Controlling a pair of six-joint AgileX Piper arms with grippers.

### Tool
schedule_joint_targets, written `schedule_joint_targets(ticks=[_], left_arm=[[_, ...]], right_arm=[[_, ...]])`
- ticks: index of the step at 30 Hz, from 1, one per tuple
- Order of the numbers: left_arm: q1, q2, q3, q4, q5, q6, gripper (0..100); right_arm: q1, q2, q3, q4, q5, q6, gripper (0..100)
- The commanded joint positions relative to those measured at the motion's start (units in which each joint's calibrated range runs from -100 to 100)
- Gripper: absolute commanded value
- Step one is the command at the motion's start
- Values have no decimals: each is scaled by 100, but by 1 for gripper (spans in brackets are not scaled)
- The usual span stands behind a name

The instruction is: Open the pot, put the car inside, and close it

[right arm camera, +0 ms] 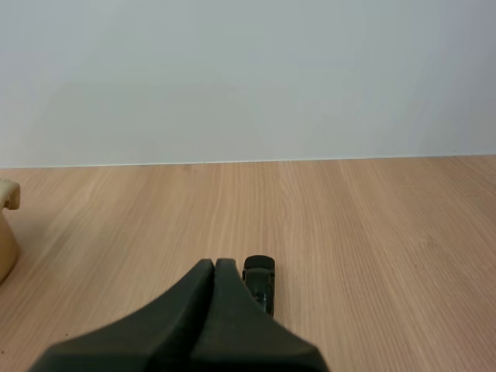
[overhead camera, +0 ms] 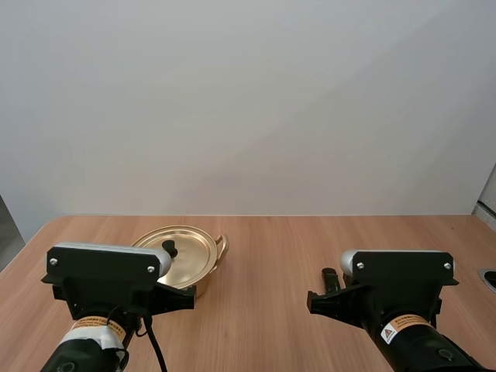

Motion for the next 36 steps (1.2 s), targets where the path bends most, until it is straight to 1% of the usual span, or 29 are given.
schedule_joint_targets(ticks=[1, 6, 9, 10, 11, 14, 16, 18, 20, 23, 25, 27, 28, 31, 36], left_arm=[[2, 0, 0, -8, -5, 2, 3], [2, 0, 0, -8, -5, 2, 3], [2, 0, 0, -8, -5, 2, 3], [2, 0, 0, -8, -29, 2, 3], [2, 0, 0, 4, -304, 2, 3], [2, 0, 0, 223, -1520, 192, 3], [2, 0, -184, 223, -2012, 244, 3], [2, 0, -551, 223, -2075, 244, 3], [2, 0, -924, 223, -2059, 284, 3], [2, 0, -1562, 223, -1857, 238, 3], [2, 0, -1935, 151, -1539, 184, 3], [2, 0, -2211, -155, -945, 184, 3], [2, 0, -2348, -167, -598, 184, 3], [2, 0, -2606, -154, -274, 238, 3], [2, 0, -2947, -145, -248, 267, 3]], right_arm=[[4, 0, 0, -2, 4, 4, 0], [4, 0, 0, -2, 4, 4, 0], [4, 0, 0, -131, 4, 4, 0], [4, 0, 0, -353, 4, 4, 0], [4, 0, 0, -604, -76, 4, 0], [4, 0, 0, -1416, -809, 4, 0], [4, 0, 0, -1749, -1578, 4, 0], [4, 0, 0, -1820, -2347, 4, 0], [4, 0, -88, -1793, -2729, 4, 0], [4, 0, -523, -1793, -2948, 4, 0], [4, 0, -860, -1804, -2950, -5, 0], [4, 0, -1229, -1804, -2950, -37, 0], [4, 0, -1407, -1804, -2865, -37, 0], [4, 0, -1942, -1792, -2043, -37, 0], [4, 0, -2569, -1422, -857, 6, 0]])
